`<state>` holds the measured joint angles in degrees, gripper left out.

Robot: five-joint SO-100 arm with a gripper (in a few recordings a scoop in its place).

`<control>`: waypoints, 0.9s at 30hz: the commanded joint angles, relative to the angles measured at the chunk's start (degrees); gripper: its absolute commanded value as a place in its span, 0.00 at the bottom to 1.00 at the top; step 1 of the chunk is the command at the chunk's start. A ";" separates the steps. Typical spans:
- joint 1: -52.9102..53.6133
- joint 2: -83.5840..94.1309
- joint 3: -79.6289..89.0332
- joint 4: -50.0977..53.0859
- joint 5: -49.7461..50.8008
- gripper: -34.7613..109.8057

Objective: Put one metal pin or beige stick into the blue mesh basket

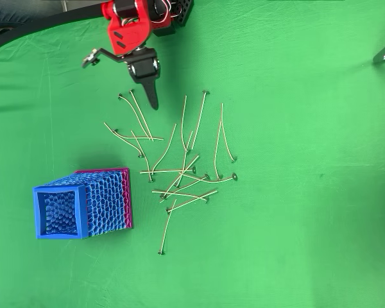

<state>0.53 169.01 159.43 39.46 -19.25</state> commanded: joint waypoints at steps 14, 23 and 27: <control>-0.88 17.58 17.23 2.55 6.59 0.24; -1.67 21.45 17.23 9.58 9.05 0.25; -1.58 21.45 17.23 9.67 9.67 0.25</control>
<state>-1.05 189.84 176.40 48.96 -9.93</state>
